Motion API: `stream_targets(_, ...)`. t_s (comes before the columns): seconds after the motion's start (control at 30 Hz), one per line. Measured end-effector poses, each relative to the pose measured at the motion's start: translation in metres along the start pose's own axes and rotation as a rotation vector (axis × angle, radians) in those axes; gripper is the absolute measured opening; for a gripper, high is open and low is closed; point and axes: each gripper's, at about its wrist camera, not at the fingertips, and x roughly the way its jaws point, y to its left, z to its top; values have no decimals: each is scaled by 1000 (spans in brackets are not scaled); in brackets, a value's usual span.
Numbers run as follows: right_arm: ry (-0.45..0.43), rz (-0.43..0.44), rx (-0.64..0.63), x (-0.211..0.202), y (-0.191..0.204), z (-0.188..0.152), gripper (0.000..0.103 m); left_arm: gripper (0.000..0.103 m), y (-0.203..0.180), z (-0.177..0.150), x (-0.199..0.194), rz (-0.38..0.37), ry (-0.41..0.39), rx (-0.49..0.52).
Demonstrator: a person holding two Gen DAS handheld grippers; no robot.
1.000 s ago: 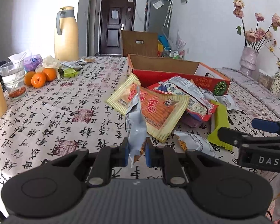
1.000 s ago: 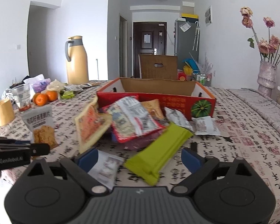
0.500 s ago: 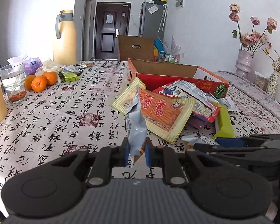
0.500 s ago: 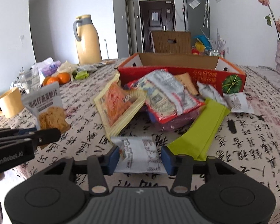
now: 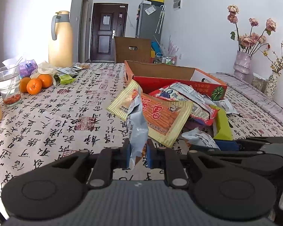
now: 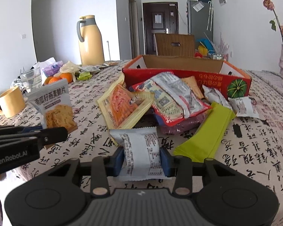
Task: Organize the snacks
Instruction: 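Carry the silver packet and white cake over the cardboard box with both tools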
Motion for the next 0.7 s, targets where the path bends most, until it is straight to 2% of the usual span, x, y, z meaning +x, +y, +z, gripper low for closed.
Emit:
stream_targets(0.37,-77,25,-8,-21,-9,11,40,17,-16,23,-6,2,-42,9)
stream_targets(0.7,-135,27,10,-20,-31,37,40,17,-32,54,10,-1,-60,23)
